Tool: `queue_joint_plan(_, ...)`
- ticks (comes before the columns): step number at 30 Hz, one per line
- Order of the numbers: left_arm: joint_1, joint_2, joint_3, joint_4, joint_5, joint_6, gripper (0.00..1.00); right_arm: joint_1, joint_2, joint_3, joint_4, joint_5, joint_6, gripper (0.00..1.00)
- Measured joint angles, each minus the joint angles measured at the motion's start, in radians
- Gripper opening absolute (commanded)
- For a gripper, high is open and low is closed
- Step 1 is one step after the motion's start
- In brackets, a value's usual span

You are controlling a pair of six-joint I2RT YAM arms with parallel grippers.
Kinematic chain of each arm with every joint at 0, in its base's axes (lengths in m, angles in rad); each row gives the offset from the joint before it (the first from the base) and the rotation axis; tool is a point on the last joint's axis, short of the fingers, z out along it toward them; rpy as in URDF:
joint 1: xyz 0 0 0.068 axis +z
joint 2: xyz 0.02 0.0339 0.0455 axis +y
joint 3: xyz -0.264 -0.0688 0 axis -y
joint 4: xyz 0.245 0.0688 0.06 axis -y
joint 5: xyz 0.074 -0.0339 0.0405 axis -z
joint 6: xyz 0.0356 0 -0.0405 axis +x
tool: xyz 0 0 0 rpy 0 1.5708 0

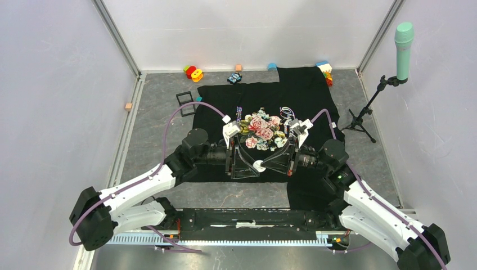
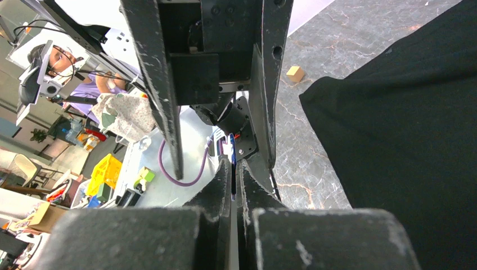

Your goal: Pin the brooch onto the clothing

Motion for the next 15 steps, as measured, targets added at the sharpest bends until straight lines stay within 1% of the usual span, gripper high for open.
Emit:
queue_joint_plan(2,0.0,0.011,0.0,0.0,-0.006,-0.001,0.61,0.0,0.0,0.0,0.011,0.006,0.011,0.0)
queue_joint_plan(4,0.0,0.019,0.0,0.0,-0.005,-0.004,0.59,-0.001,0.0,0.0,0.014,0.01,0.02,0.0)
queue_joint_plan(9,0.0,0.021,-0.001,0.003,-0.005,-0.01,0.42,-0.001,0.0,0.0,0.02,0.013,0.032,0.0)
queue_joint_plan(15,0.0,0.025,-0.018,0.048,-0.005,-0.026,0.29,-0.001,0.021,0.0,0.056,0.013,0.051,0.0)
